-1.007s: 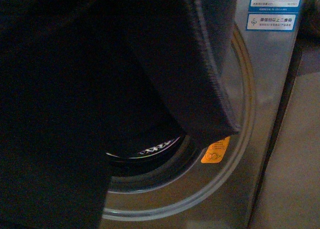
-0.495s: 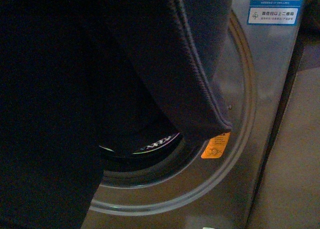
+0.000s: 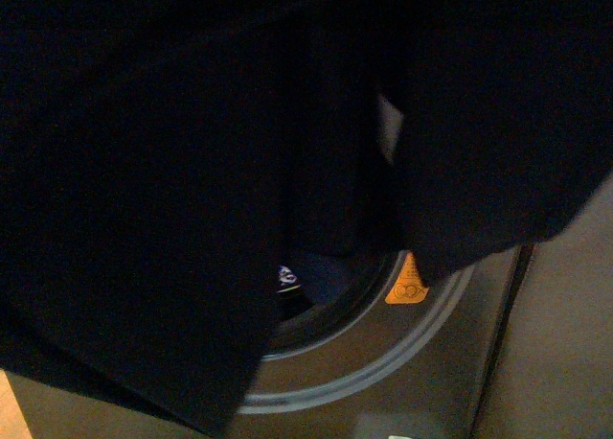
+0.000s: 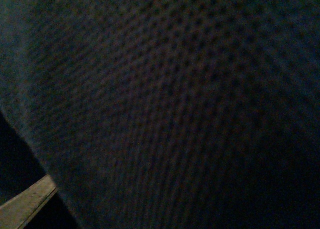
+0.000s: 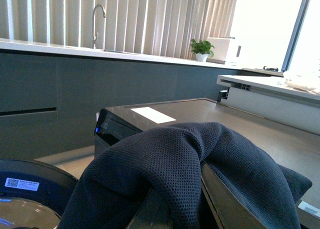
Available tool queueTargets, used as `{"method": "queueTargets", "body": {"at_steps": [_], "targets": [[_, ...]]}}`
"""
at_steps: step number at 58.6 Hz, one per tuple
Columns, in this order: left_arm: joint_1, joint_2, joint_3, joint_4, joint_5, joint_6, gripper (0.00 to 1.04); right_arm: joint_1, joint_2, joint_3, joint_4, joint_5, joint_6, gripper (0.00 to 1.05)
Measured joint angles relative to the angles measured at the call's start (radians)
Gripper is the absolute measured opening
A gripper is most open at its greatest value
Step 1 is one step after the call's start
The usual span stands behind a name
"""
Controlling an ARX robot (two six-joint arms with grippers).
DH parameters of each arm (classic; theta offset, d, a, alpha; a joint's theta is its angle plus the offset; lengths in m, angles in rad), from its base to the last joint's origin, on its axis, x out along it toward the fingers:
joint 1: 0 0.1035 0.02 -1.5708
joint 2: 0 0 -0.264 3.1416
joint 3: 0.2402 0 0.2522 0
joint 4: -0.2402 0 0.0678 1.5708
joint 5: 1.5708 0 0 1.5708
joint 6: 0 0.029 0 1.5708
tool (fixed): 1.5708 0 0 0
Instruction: Put clothes into washing machine
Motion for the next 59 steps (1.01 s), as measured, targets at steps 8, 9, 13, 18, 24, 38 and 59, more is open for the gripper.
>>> {"method": "queueTargets", "body": {"at_steps": [8,9,13,18,24,38,59], "targets": [[-0.030,0.019,0.034,0.003,-0.031,0.000,0.98,0.000,0.000,0.000,0.000,0.000,0.000,0.06],[-0.035,0.022,0.042,0.004,-0.037,-0.002,0.98,0.000,0.000,0.000,0.000,0.000,0.000,0.06],[-0.047,0.025,0.055,0.005,-0.051,-0.003,0.98,0.000,0.000,0.000,0.000,0.000,0.000,0.06],[-0.065,0.027,0.074,0.003,-0.079,-0.001,0.98,0.000,-0.001,0.000,0.001,0.000,0.000,0.06],[-0.087,0.032,0.098,-0.011,-0.123,0.006,0.98,0.000,-0.002,0.000,0.002,0.000,0.000,0.06],[-0.129,0.057,0.150,-0.030,-0.272,0.003,0.98,0.000,-0.005,0.000,0.002,0.001,0.000,0.06],[-0.157,0.094,0.253,-0.148,-0.568,0.011,0.98,0.000,-0.006,0.000,0.002,0.005,0.000,0.06]]}}
